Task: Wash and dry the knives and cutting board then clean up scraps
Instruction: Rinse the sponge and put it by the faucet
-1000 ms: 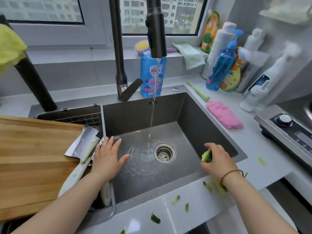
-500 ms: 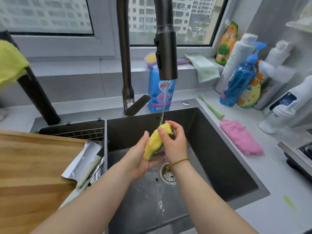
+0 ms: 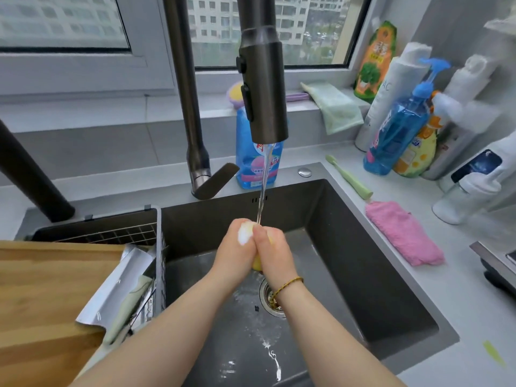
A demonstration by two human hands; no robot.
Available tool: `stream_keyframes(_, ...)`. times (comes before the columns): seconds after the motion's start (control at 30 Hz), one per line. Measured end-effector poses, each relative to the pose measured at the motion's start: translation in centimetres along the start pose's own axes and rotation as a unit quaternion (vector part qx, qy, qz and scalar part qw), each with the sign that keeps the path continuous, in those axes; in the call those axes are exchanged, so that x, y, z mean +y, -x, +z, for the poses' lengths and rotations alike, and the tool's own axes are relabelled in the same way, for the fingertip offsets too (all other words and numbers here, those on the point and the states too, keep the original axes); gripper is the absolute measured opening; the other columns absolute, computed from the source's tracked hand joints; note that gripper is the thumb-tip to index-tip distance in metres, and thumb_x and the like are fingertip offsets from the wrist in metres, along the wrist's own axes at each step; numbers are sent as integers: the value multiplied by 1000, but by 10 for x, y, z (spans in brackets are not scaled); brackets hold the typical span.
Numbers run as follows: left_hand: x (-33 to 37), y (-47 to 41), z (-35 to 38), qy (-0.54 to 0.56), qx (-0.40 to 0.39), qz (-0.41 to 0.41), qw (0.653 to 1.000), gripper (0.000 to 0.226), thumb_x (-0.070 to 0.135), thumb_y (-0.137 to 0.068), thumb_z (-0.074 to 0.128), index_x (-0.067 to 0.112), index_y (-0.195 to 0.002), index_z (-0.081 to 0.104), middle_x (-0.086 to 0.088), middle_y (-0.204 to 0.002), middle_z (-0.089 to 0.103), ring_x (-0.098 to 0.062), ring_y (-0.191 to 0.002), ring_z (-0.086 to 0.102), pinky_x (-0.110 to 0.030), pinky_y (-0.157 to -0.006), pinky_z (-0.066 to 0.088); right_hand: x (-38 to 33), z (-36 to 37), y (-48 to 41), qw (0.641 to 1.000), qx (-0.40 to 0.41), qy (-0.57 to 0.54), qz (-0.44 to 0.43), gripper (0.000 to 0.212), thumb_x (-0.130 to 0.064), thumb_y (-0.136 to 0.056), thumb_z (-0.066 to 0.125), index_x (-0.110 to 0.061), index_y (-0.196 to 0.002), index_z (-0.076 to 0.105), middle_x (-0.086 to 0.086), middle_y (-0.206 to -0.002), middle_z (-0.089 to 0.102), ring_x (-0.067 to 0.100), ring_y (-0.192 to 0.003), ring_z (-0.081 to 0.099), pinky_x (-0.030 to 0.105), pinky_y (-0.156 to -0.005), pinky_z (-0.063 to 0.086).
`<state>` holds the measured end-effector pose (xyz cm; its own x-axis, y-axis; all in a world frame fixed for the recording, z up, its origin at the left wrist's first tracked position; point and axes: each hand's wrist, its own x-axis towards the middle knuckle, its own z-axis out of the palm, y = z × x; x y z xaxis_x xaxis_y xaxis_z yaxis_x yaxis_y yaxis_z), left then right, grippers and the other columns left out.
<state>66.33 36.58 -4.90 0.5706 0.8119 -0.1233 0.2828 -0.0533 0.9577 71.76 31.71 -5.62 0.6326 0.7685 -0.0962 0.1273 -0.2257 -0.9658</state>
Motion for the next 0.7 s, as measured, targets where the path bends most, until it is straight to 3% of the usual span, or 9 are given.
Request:
stream_keyframes(0.07, -1, -7, 0, -72, -22, 2, 997, 17, 16, -94, 47, 21, -77, 44, 10, -73, 47, 1, -66, 44, -8, -56, 36, -2, 1, -2, 1000, -7, 6, 14, 49, -57, -76, 34, -13, -78, 53, 4, -79, 51, 13, -73, 48, 15, -54, 35)
stream_keyframes(0.13, 1, -11, 1, -133, -49, -1, 990, 32, 14, -95, 42, 23, -65, 38, 10, -67, 43, -2, -61, 40, -4, -52, 36, 0, -1, -8, 998, 2, 8, 57, 37, -47, -91, 38, -15, -79, 51, 3, -87, 51, 16, -83, 47, 19, -61, 36)
stream_keyframes(0.2, -1, -14, 3, -144, -53, -24, 988, 35, 15, -96, 39, 20, -61, 40, 6, -63, 44, -5, -58, 41, -7, -46, 35, 2, -4, -12, 997, 8, 29, 74, 35, -38, -96, 37, -19, -67, 44, -2, -76, 46, 16, -78, 45, 18, -60, 34)
stream_keyframes(0.3, -7, -16, 5, -74, -36, -111, 990, 37, 23, -97, 39, 13, -62, 46, -3, -63, 50, -12, -56, 46, -22, -48, 36, 6, -3, -16, 995, 15, 60, 79, 41, -36, -97, 36, -17, -61, 42, -5, -65, 43, 18, -76, 44, 22, -57, 33)
stream_keyframes(0.4, -10, -13, 7, 64, -8, -191, 979, 39, 33, -98, 38, 11, -68, 50, -6, -63, 50, -17, -53, 46, -21, -46, 32, 7, 0, -19, 993, 42, -2, 107, 41, -27, -97, 40, -2, -71, 58, 2, -65, 47, 19, -74, 45, 25, -58, 35)
stream_keyframes(0.53, -5, -7, 6, 199, 30, -257, 945, 44, 38, -99, 32, 11, -68, 48, -7, -59, 49, -16, -42, 47, -17, -35, 35, 10, 4, -20, 960, 93, -142, 225, 41, -30, -96, 39, -11, -60, 45, 4, -60, 46, 19, -55, 46, 26, -53, 38)
stream_keyframes(0.6, -5, -7, 0, 239, 45, -248, 938, 42, 36, -100, 30, 11, -74, 52, -9, -70, 55, -17, -53, 55, -21, -37, 44, 12, 2, -21, 939, 95, -210, 254, 40, -34, -97, 36, -13, -66, 51, 7, -67, 52, 18, -59, 50, 27, -53, 42)
stream_keyframes(0.7, -12, -9, -12, 161, 25, -179, 970, 20, 26, -98, 38, 18, -97, 57, -9, -103, 55, -18, -84, 56, -29, -65, 51, 16, -7, -20, 934, 74, -282, 204, 23, -28, -96, 41, -12, -98, 58, 8, -93, 58, 19, -82, 57, 30, -70, 49)
